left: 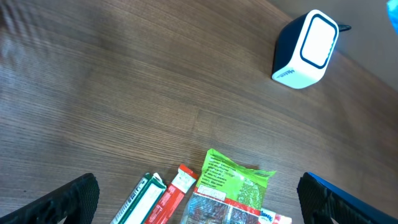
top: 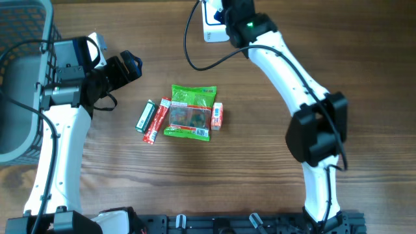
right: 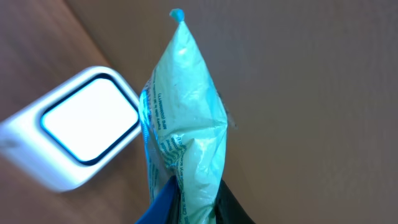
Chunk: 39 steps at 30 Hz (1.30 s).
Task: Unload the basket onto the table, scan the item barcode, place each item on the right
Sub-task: 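Carry the mint wipe pack to the white scanner with the right gripper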
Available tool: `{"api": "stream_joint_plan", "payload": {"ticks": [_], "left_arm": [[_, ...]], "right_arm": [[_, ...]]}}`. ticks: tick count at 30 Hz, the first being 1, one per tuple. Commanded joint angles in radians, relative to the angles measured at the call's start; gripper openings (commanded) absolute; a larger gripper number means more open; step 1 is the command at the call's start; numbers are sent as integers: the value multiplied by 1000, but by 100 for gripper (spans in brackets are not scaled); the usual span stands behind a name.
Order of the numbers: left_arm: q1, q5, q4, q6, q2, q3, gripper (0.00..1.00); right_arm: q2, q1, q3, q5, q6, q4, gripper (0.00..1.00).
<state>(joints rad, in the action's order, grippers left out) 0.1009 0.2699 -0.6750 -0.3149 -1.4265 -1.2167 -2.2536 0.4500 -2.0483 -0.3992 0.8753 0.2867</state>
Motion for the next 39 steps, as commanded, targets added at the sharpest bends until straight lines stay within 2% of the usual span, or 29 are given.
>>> {"api": "stream_joint_plan", "payload": {"ticks": [1, 4, 12, 24, 26, 35, 39], "left_arm": [[3, 1, 1, 20, 10, 0, 100], [3, 1, 1, 20, 10, 0, 100], [3, 1, 1, 20, 10, 0, 100], [3, 1, 1, 20, 10, 0, 100], [3, 1, 1, 20, 10, 0, 100], [3, 1, 1, 20, 10, 0, 100], [3, 1, 1, 20, 10, 0, 100]], "right_arm": [[-84, 2, -7, -159, 109, -115, 4], [-141, 2, -6, -219, 182, -216, 4], [-207, 24, -5, -260, 306, -268, 4], [-227, 50, -5, -357, 300, -328, 4], [-227, 50, -5, -376, 263, -335, 4], [-227, 79, -5, -377, 220, -317, 4], [-227, 83, -5, -354, 187, -259, 4]]}}
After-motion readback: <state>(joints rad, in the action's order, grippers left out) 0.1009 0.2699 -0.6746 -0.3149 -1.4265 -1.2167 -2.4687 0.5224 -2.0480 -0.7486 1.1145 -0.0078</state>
